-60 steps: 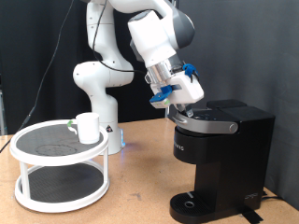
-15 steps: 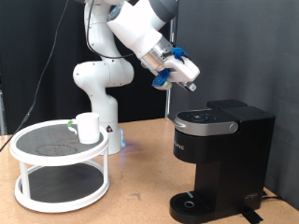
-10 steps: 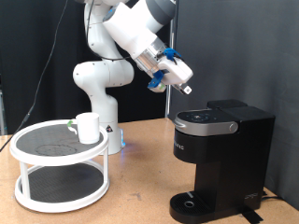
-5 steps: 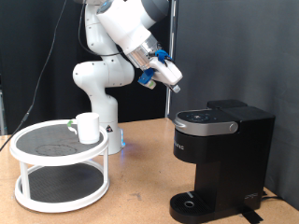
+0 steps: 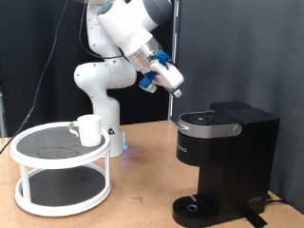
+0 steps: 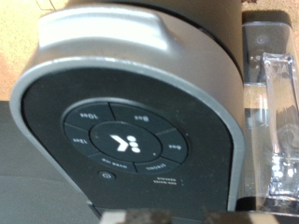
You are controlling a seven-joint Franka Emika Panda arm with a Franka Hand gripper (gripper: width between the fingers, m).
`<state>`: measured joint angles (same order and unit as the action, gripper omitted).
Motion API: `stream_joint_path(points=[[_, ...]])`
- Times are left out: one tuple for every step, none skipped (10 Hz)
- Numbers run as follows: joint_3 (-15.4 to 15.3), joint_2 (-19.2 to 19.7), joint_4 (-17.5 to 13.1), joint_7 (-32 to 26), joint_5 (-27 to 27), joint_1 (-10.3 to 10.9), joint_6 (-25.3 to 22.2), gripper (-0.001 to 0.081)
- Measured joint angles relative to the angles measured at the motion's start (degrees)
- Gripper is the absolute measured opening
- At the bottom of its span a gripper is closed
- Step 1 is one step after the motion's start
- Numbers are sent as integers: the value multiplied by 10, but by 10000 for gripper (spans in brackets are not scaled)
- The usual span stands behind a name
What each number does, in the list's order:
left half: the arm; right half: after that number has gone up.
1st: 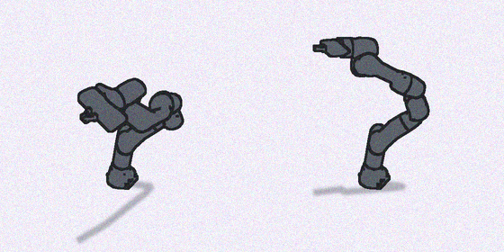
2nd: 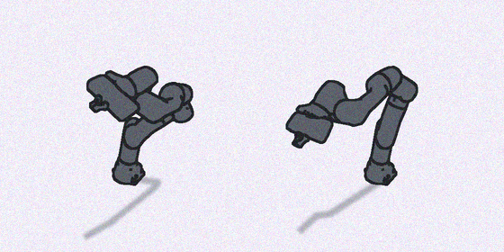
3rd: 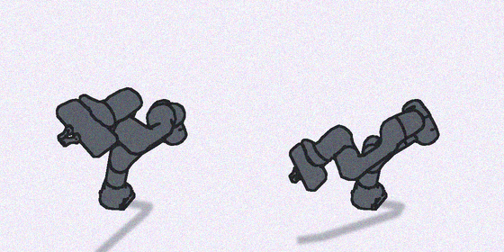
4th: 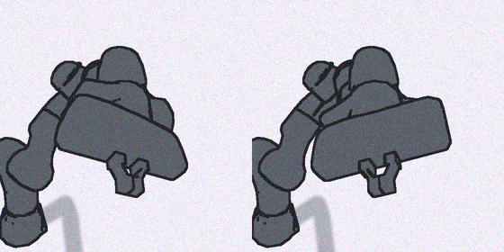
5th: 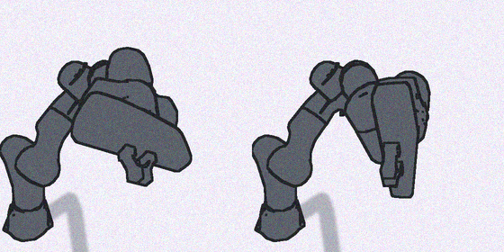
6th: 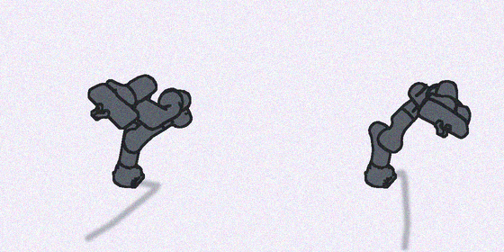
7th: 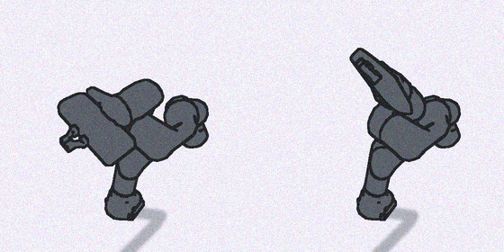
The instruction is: Make a cup of coffee with the keurig machine
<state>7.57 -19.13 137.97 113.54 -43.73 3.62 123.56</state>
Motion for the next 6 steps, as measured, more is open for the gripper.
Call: stream_joint_path(points=[[1, 1, 0, 0, 0, -1, 1, 0], [1, 1, 0, 0, 0, -1, 2, 0], [2, 2, 0, 0, -1, -1, 2, 0], [3, 2, 0, 0, -1, -1, -4, 0], [5, 2, -2, 7, 1, -1, -23, 0], [9, 2, -4, 23, 1, -2, -39, 0]])
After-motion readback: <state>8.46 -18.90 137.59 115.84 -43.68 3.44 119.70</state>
